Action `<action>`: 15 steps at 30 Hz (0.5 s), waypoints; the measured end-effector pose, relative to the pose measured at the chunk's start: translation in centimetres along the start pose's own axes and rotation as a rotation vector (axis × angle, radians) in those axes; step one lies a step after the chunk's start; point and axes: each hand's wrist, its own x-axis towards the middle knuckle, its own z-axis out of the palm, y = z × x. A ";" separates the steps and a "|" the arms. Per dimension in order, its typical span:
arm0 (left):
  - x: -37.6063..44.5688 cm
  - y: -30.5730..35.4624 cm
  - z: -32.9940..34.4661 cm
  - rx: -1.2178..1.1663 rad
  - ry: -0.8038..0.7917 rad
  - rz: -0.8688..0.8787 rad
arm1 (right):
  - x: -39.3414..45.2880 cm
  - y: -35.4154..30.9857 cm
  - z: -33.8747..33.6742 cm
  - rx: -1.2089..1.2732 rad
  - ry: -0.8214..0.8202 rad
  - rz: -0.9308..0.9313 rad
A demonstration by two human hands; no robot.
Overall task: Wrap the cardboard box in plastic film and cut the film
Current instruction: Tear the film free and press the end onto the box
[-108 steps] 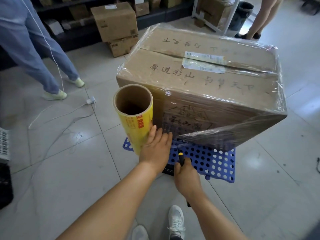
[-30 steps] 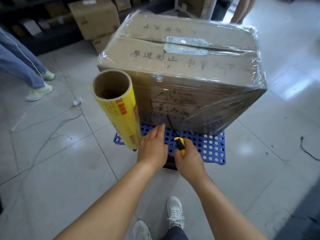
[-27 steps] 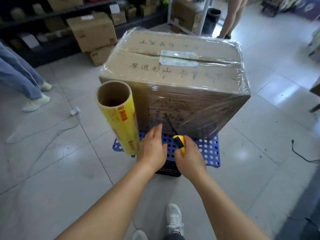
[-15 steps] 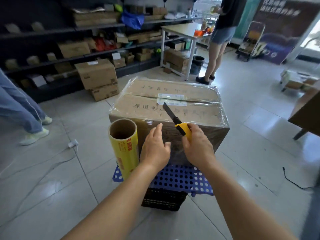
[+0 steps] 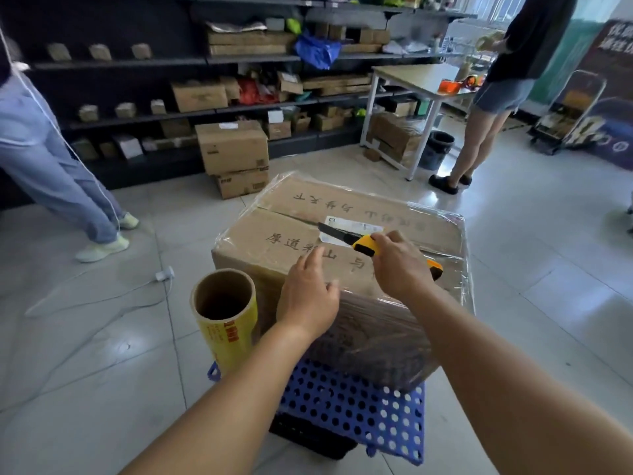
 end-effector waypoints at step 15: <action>-4.0 -1.7 2.0 -0.046 0.089 -0.112 | -2.7 0.6 0.9 0.038 0.048 -0.106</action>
